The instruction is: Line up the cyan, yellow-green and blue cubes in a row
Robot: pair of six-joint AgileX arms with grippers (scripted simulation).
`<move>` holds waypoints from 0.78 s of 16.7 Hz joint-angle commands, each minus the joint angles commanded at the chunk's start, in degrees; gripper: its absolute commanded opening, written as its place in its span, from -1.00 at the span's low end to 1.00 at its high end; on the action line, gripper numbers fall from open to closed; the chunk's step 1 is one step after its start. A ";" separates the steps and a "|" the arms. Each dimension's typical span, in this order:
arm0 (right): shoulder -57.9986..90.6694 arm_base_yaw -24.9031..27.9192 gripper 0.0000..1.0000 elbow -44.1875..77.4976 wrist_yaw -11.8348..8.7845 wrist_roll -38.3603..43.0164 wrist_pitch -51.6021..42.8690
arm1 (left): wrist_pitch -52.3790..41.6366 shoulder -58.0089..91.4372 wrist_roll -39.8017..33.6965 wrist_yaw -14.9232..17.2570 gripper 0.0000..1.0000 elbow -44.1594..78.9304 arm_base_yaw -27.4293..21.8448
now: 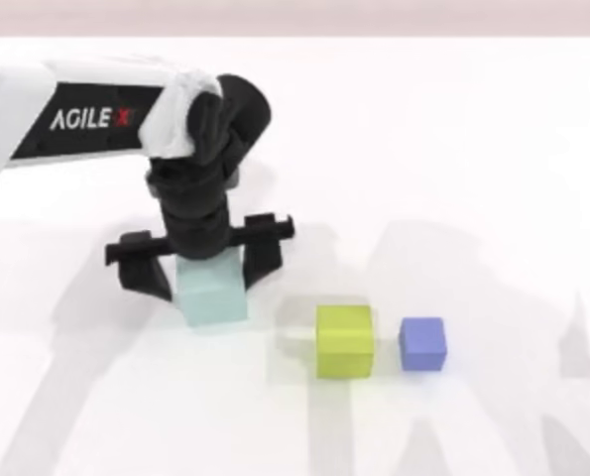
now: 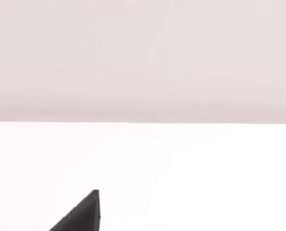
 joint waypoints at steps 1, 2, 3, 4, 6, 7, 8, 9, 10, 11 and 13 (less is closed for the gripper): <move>0.00 0.00 1.00 0.00 0.00 0.00 0.00 | 0.00 0.00 0.00 0.00 -0.06 0.00 0.00; 0.00 0.00 1.00 0.00 0.00 0.00 0.00 | 0.00 0.00 0.00 0.00 -0.21 0.00 0.00; 0.00 0.00 1.00 0.00 0.00 0.00 0.00 | 0.00 0.00 0.00 0.00 -0.36 0.00 0.00; 0.00 0.00 1.00 0.00 0.00 0.00 0.00 | 0.00 0.00 0.00 0.00 -0.51 0.00 0.00; 0.00 0.00 1.00 0.00 0.00 0.00 0.00 | 0.00 0.00 0.00 0.00 -0.81 0.00 0.00; 0.00 0.00 1.00 0.00 0.00 0.00 0.00 | 0.00 0.00 0.00 0.00 -0.96 0.00 0.00; 0.00 0.00 1.00 0.00 0.00 0.00 0.00 | 0.00 0.00 0.00 0.00 -1.00 0.00 0.00; 0.00 0.00 1.00 0.00 0.00 0.00 0.00 | 0.00 0.00 0.00 0.00 -1.00 0.00 0.00; 0.00 0.00 1.00 0.00 0.00 0.00 0.00 | 0.00 0.00 0.00 0.00 -1.00 0.00 0.00; 0.00 0.00 1.00 0.00 0.00 0.00 0.00 | 0.00 0.00 0.00 0.00 -1.00 0.00 0.00; 0.00 0.00 1.00 0.00 0.00 0.00 0.00 | 0.00 0.00 0.00 0.00 -1.00 0.00 0.00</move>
